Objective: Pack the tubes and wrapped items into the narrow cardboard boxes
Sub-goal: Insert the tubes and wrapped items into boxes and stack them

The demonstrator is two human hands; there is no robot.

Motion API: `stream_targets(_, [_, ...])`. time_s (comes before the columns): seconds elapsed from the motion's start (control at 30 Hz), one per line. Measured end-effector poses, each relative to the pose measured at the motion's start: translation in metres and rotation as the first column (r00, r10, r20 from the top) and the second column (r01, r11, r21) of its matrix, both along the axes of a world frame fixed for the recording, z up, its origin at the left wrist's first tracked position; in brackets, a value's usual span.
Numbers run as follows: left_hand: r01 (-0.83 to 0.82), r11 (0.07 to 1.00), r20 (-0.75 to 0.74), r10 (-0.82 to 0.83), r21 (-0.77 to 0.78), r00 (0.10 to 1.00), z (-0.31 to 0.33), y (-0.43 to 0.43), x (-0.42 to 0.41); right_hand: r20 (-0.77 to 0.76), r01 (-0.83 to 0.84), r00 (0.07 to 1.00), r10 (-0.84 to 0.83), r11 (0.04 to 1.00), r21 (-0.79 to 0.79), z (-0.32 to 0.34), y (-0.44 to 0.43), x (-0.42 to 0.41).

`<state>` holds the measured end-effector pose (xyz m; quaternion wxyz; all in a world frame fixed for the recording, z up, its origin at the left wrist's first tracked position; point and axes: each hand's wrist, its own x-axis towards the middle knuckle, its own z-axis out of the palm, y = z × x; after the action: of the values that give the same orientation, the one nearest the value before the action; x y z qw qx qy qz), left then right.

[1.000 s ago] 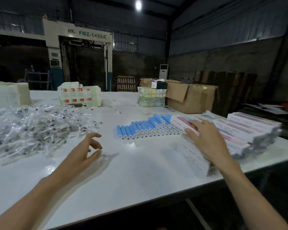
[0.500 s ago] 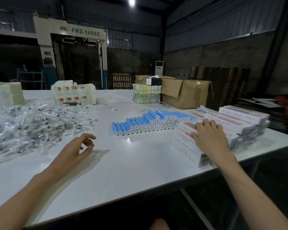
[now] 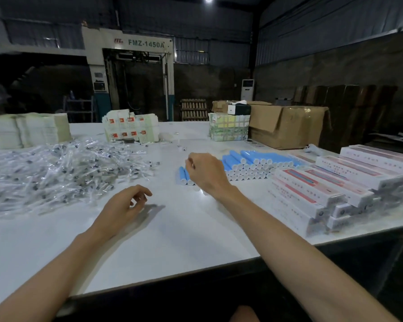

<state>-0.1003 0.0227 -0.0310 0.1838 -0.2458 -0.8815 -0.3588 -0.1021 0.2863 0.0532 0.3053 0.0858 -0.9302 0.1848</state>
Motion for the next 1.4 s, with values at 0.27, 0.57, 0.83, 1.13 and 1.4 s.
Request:
stream_targets(0.27, [-0.168, 0.973, -0.071, 0.159, -0.158, 0.985, 0.003, -0.002, 0.001, 0.154, -0.171, 0.954, 0.257, 0.889, -0.425, -0.065, -0.102, -0.045])
stream_targets(0.57, [-0.590, 0.762, -0.140, 0.575, -0.266, 0.806, 0.024, -0.116, 0.013, 0.225, -0.261, 0.889, 0.399, 0.845, -0.466, -0.098, -0.113, -0.069])
stream_targets(0.83, [-0.877, 0.161, -0.391, 0.848, -0.453, 0.357, 0.063, -0.259, 0.065, 0.186, -0.321, 0.868, 0.460, 0.807, -0.495, -0.105, -0.110, -0.080])
stream_targets(1.13, [-0.812, -0.035, -0.382, 0.894, -0.582, 0.235, 0.087, -0.342, 0.071, 0.190, -0.356, 0.848, 0.494, 0.799, -0.485, -0.106, -0.112, -0.081])
stream_targets(1.4, [-0.783, -0.132, -0.507, 0.824, -0.608, 0.255, 0.078, -0.349, 0.062, 0.185, -0.378, 0.823, 0.537, 0.761, -0.528, -0.105, -0.111, -0.080])
